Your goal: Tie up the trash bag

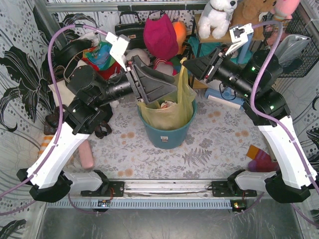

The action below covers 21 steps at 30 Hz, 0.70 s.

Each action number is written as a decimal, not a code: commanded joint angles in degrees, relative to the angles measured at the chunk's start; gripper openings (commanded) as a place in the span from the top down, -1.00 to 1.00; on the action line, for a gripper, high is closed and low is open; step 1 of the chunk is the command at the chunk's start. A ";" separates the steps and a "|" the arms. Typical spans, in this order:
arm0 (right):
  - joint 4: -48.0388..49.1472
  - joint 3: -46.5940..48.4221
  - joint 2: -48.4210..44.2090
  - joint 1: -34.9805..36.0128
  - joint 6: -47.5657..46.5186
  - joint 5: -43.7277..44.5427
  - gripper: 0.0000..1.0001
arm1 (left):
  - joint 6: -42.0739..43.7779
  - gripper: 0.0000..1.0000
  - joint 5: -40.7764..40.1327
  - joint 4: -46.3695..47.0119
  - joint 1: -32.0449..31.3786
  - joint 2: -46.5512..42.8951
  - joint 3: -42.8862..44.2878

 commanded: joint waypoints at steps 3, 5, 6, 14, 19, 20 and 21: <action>3.22 1.50 0.69 0.14 1.83 -2.05 0.40 | 5.26 -0.40 -8.80 0.84 -5.85 0.63 3.21; 3.39 1.70 1.08 0.14 2.13 -2.53 0.39 | 7.17 -0.40 -12.58 0.02 -7.65 0.51 3.05; 3.55 1.71 1.21 0.14 2.29 -2.67 0.40 | 7.82 -0.40 -14.36 0.03 -8.27 0.25 2.56; 5.01 1.35 1.31 0.14 2.99 -1.99 0.72 | 13.11 -0.38 -24.05 8.30 -9.39 -2.69 -7.48; 5.20 1.13 0.53 0.14 2.64 -1.48 1.00 | 16.16 -0.38 -28.05 14.51 -9.38 -3.58 -13.32; 5.15 1.13 0.35 0.14 2.55 -1.48 1.00 | 17.18 -0.39 -28.22 15.74 -9.39 -3.67 -14.28; 5.11 1.08 0.10 0.14 2.40 -1.52 1.00 | 18.65 -0.39 -27.91 17.23 -9.39 -3.72 -15.31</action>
